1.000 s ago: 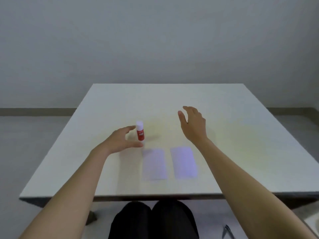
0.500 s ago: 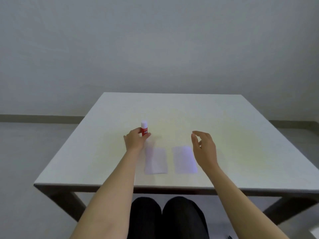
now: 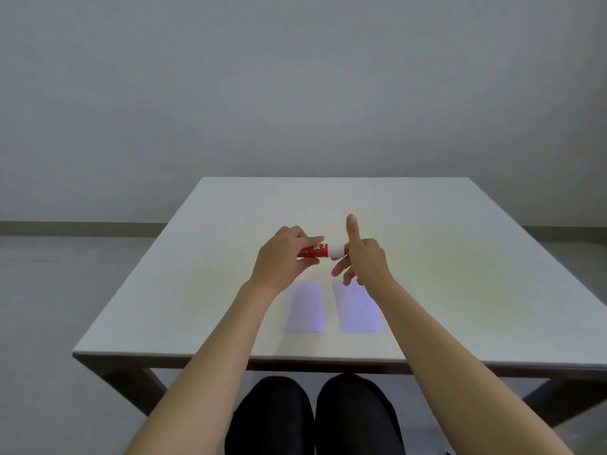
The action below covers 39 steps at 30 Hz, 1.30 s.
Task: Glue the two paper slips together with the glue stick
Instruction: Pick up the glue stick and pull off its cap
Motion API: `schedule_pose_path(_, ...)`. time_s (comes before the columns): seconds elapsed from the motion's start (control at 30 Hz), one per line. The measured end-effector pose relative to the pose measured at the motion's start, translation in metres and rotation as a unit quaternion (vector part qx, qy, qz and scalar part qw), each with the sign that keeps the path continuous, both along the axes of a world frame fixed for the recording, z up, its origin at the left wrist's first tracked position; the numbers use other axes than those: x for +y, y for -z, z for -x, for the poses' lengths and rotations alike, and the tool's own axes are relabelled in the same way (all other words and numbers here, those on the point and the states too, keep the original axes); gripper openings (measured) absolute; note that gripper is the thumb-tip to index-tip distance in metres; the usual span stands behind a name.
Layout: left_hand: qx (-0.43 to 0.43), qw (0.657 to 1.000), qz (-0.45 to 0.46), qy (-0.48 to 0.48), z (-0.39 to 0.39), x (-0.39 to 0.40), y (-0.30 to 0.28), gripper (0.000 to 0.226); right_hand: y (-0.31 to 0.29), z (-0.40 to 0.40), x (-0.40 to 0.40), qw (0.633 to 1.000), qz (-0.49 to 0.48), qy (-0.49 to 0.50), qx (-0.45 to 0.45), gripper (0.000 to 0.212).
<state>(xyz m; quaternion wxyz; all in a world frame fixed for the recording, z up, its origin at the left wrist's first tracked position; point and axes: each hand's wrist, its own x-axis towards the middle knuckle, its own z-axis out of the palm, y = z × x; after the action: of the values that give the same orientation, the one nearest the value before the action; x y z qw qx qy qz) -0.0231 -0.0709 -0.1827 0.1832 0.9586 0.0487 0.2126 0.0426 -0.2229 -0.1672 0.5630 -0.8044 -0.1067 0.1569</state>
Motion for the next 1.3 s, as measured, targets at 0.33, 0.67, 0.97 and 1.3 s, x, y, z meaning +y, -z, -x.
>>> schedule_pose_path(0.33,-0.027,0.999,-0.031,-0.015,0.007,-0.001,-0.003,0.04,-0.004,-0.005,-0.005,0.99,-0.066,-0.121,0.029,0.036)
schedule_pose_path(0.67,-0.009,0.999,-0.04,-0.034,0.01,0.008,0.006,0.04,0.005,-0.004,-0.001,0.988,-0.033,-0.149,-0.014,0.05)
schedule_pose_path(0.97,-0.005,0.999,-0.028,-0.041,0.013,0.013,0.022,0.038,0.015,-0.01,0.01,0.988,0.064,-0.135,-0.039,0.01)
schedule_pose_path(1.3,0.035,0.998,0.029,-0.033,0.012,0.011,0.036,0.048,0.022,-0.007,0.013,0.993,0.062,-0.098,-0.005,0.031)
